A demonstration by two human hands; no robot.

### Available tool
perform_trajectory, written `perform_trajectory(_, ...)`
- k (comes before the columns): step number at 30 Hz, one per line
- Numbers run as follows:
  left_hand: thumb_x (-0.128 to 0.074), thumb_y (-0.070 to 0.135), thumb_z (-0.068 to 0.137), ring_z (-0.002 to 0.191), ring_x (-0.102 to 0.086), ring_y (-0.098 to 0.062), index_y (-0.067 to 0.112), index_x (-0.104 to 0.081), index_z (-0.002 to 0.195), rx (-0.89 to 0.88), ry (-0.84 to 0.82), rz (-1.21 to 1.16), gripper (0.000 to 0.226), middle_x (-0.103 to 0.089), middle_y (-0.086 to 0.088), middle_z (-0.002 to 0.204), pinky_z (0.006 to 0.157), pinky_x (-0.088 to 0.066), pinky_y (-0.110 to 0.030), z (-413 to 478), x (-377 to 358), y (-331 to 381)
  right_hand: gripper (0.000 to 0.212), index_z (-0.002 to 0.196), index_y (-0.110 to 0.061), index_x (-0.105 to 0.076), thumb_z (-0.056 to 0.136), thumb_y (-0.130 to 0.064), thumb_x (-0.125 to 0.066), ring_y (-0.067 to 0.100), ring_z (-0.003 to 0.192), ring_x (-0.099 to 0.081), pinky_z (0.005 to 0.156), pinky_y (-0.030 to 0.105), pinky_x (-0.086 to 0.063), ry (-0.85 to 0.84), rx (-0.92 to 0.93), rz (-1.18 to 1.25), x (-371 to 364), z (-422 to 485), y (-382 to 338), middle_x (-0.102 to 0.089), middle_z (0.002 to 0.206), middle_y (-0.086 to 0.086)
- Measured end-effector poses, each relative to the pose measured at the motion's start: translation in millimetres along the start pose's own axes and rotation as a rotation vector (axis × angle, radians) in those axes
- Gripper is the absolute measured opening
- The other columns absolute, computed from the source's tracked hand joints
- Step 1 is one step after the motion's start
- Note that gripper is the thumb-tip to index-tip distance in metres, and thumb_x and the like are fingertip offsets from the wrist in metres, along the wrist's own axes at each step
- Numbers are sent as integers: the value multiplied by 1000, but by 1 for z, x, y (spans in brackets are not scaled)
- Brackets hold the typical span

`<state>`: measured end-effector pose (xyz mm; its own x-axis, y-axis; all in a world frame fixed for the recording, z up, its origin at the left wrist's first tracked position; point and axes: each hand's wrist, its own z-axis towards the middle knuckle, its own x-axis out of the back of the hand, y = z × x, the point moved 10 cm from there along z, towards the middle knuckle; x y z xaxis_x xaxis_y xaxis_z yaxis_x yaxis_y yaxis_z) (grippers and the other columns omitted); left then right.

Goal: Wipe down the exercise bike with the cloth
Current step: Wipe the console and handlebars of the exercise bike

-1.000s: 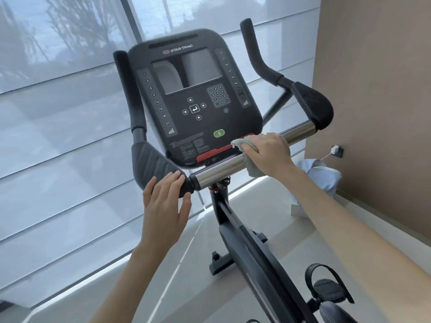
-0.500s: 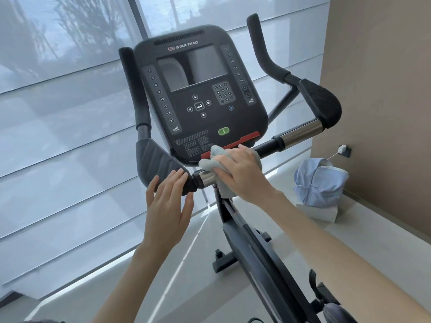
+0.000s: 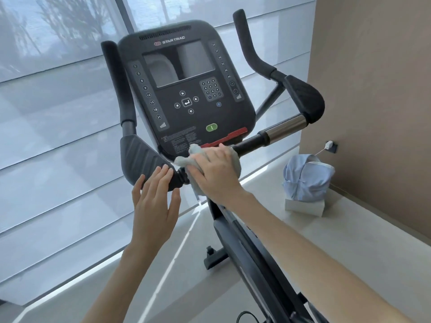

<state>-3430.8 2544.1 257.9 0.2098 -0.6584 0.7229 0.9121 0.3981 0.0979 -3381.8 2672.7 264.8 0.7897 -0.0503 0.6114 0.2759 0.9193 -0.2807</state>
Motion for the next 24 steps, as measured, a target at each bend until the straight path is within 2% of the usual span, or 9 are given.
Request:
perform_trajectory(3,-33,25,95,130,-44,-22,6,-57,119,20,11,12,39,-59,-7,128,114,-18,-42,1,2,2,28,113,-18,-65,93,-33,-53,27,112,-53,110,43,-23,35,180,54,-9,-16,-24,-64,116,7)
perform_trajectory(6,-35,23,94,129,-47,-22,5,-57,122,31,12,18,40,-57,-8,131,113,-19,-43,1,4,3,32,118,-15,-62,96,-32,-46,29,117,-51,110,46,-26,72,254,49,-1,-20,0,-60,123,8)
perform_trajectory(9,-35,23,94,129,-46,-23,3,-56,125,29,-2,23,42,-55,-9,134,113,-19,-43,0,5,4,37,116,-10,-61,98,-32,-37,33,113,-52,109,45,-26,112,113,98,15,-11,57,-61,116,11)
perform_trajectory(11,-35,24,95,130,-46,-23,3,-56,125,28,-12,24,42,-55,-10,134,114,-20,-43,0,4,4,35,108,-6,-62,97,-29,-39,33,106,-53,107,43,-25,145,31,103,26,-4,88,-64,106,13)
perform_trajectory(14,-35,24,95,130,-46,-23,3,-56,125,14,-15,32,43,-55,-10,134,113,-21,-44,0,3,4,35,94,-4,-66,94,-29,-42,30,90,-55,96,39,-35,171,-27,42,35,8,99,-68,89,13)
perform_trajectory(16,-35,24,95,131,-44,-22,3,-55,127,-5,-19,41,43,-54,-9,136,113,-22,-45,-1,2,3,42,87,-7,-68,94,-35,-38,29,79,-59,88,38,-40,138,-129,-8,34,15,92,-69,81,10)
perform_trajectory(18,-36,24,95,132,-43,-21,4,-54,129,-33,-23,56,43,-52,-8,137,112,-24,-47,-1,3,2,50,81,-10,-68,93,-42,-32,27,72,-58,80,37,-42,95,-156,-57,29,18,70,-67,73,7)
perform_trajectory(24,-39,24,95,127,-48,-24,5,-54,130,-106,-12,152,43,-54,-9,135,109,-30,-50,-2,8,0,46,76,-18,-60,96,-47,-30,23,73,-59,72,34,-39,-156,49,-70,-11,28,-20,-68,79,2)
